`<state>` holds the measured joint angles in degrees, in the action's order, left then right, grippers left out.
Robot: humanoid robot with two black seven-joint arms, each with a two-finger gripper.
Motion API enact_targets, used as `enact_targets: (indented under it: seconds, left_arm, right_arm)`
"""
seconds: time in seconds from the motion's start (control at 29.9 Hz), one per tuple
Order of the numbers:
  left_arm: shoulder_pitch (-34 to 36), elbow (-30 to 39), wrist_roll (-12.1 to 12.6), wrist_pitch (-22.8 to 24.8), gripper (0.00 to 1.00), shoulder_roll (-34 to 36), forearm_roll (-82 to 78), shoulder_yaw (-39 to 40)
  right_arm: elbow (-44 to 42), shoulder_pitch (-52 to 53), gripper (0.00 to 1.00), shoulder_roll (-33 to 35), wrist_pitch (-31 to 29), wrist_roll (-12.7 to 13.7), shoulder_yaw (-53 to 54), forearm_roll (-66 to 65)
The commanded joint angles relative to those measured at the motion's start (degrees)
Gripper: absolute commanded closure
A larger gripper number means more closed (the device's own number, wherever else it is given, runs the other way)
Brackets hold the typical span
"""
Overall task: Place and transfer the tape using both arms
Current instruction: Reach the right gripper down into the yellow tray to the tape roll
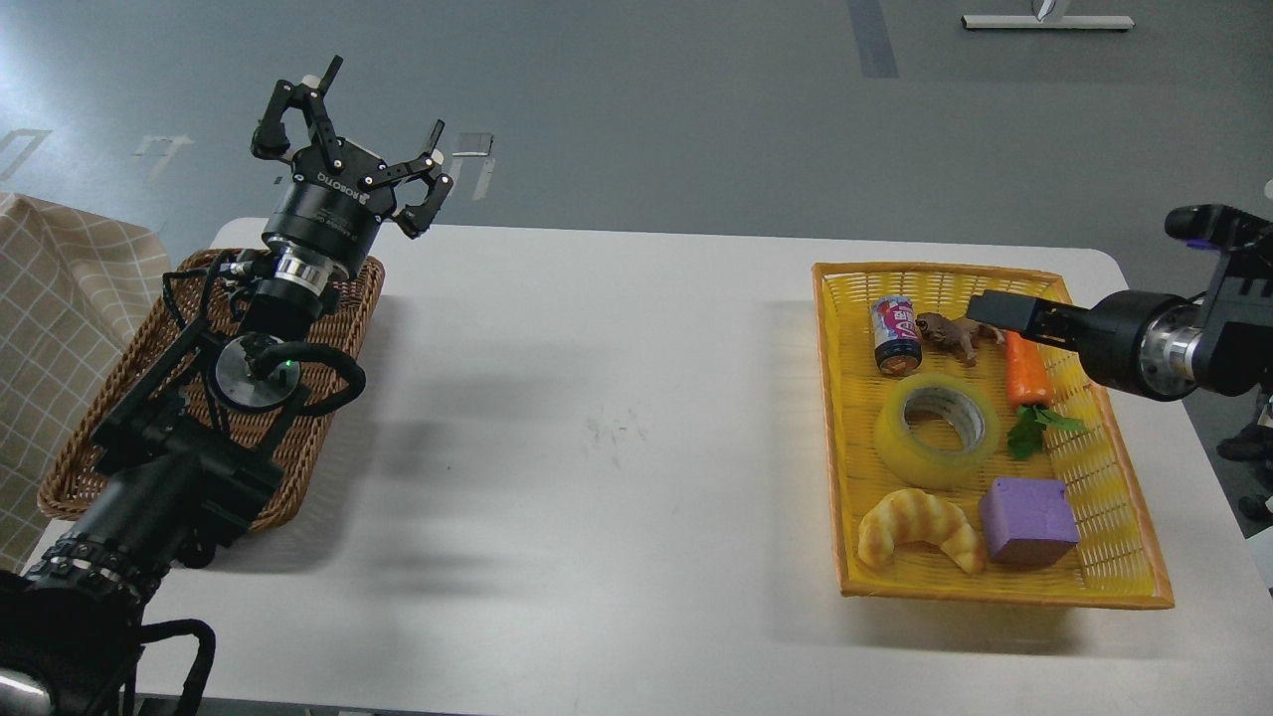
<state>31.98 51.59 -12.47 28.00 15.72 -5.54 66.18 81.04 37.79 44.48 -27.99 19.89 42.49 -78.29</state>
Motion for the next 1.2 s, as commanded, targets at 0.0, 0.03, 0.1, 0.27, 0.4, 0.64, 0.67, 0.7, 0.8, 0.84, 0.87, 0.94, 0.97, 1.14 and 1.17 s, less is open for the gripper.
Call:
enact_targets:
  seconds: [0.0, 0.03, 0.1, 0.27, 0.4, 0.64, 0.67, 0.7, 0.8, 0.84, 0.87, 0.94, 0.97, 1.14, 1.17]
  left_arm:
    - [-0.1, 0.1, 0.0, 0.0, 0.02, -0.2, 0.0, 0.0]
    - [-0.1, 0.1, 0.0, 0.0, 0.02, -0.2, 0.0, 0.0]
    - [-0.1, 0.1, 0.0, 0.0, 0.02, -0.2, 0.0, 0.0]
    - [0.0, 0.2, 0.1, 0.0, 0.02, -0.2, 0.0, 0.0]
    - [0.1, 0.2, 0.1, 0.0, 0.02, -0.2, 0.0, 0.0]
    - [0.0, 0.2, 0.0, 0.0, 0.02, -0.1, 0.0, 0.0]
    - [0.0, 0.2, 0.0, 0.0, 0.02, -0.2, 0.0, 0.0]
    - [0.0, 0.2, 0.0, 0.0, 0.02, -0.2, 0.0, 0.0]
    - [0.0, 0.2, 0.0, 0.0, 0.02, -0.1, 0.0, 0.0]
    - [0.0, 0.2, 0.0, 0.0, 0.02, -0.1, 0.0, 0.0]
    - [0.0, 0.2, 0.0, 0.0, 0.02, -0.1, 0.0, 0.0]
    - [-0.1, 0.2, 0.0, 0.0, 0.02, -0.1, 0.0, 0.0]
    - [-0.1, 0.2, 0.0, 0.0, 0.02, -0.1, 0.0, 0.0]
    - [-0.1, 0.2, -0.1, 0.0, 0.02, 0.0, 0.0, 0.0]
    - [-0.1, 0.2, -0.1, 0.0, 0.02, 0.0, 0.0, 0.0]
  right_arm:
    - [0.0, 0.0, 0.01, 0.0, 0.0, 0.0, -2.3, -1.0]
    - [0.0, -0.1, 0.01, 0.1, 0.0, 0.0, -2.7, -1.1]
    - [-0.1, -0.1, 0.02, 0.1, 0.0, 0.0, -4.4, -1.2]
    - [-0.1, -0.1, 0.02, 0.1, 0.0, 0.0, -7.2, -4.0]
    - [-0.4, -0.3, 0.03, -0.4, 0.0, 0.0, -8.1, -6.2]
    - [-1.7, -0.2, 0.06, -2.4, 0.0, -0.2, -9.7, -8.2]
    - [-2.2, -0.2, 0.06, -2.6, 0.0, -0.2, -9.7, -8.2]
    - [-2.5, -0.2, 0.06, -2.9, 0.0, -0.3, -9.7, -8.1]
    - [-3.3, -0.3, 0.10, -3.4, 0.0, -0.4, -9.9, -8.2]
    - [-3.5, -0.3, 0.13, -3.5, 0.0, -0.4, -9.9, -8.2]
    - [-3.5, -0.3, 0.13, -3.5, 0.0, -0.4, -9.9, -8.2]
    - [-4.7, -0.4, 0.21, -4.6, 0.0, -0.4, -10.5, -8.2]
    - [-5.1, -0.2, 0.23, -4.8, 0.0, -0.4, -10.8, -8.3]
    - [-6.9, 0.0, 0.33, -5.6, 0.0, -0.4, -11.6, -8.2]
    - [-7.1, 0.0, 0.34, -5.7, 0.0, -0.4, -11.6, -8.2]
